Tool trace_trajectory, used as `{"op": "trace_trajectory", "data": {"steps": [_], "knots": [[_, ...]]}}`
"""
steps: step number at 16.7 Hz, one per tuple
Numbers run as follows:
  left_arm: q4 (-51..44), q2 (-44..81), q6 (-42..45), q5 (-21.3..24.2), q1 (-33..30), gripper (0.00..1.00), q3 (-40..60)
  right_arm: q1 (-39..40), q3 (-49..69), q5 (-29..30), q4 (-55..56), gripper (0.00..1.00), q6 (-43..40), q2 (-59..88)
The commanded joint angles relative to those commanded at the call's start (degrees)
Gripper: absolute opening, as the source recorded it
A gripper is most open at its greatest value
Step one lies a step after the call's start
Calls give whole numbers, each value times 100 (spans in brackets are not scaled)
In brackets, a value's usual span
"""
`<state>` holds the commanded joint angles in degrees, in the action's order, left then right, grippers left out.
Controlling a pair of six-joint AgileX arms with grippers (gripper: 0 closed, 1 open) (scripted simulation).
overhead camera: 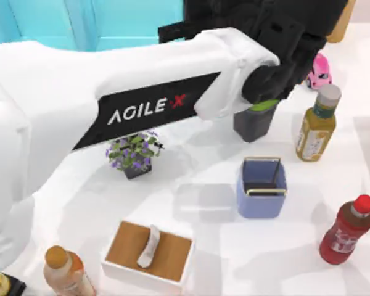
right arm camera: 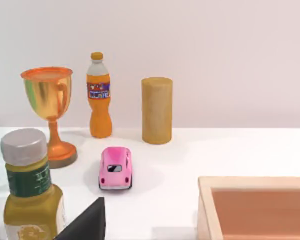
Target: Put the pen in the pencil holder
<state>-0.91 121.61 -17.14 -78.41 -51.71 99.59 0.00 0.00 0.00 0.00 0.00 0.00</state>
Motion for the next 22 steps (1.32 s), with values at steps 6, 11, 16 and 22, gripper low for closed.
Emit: {"op": "trace_trajectory", "data": {"steps": [6,11,16,22], "knots": [[1325,923,-163,-2098,-1949,0,-53,0,0,0,0,100,0,0],[1492,1054,-167,-2344,-2187,0,-78,0,0,0,0,100,0,0],[1716,1582,-124,-1424,-2089,0,556,0,0,0,0,100,0,0],[1492,1123,-226,-2146,-2127,0,-9,0,0,0,0,100,0,0]]}}
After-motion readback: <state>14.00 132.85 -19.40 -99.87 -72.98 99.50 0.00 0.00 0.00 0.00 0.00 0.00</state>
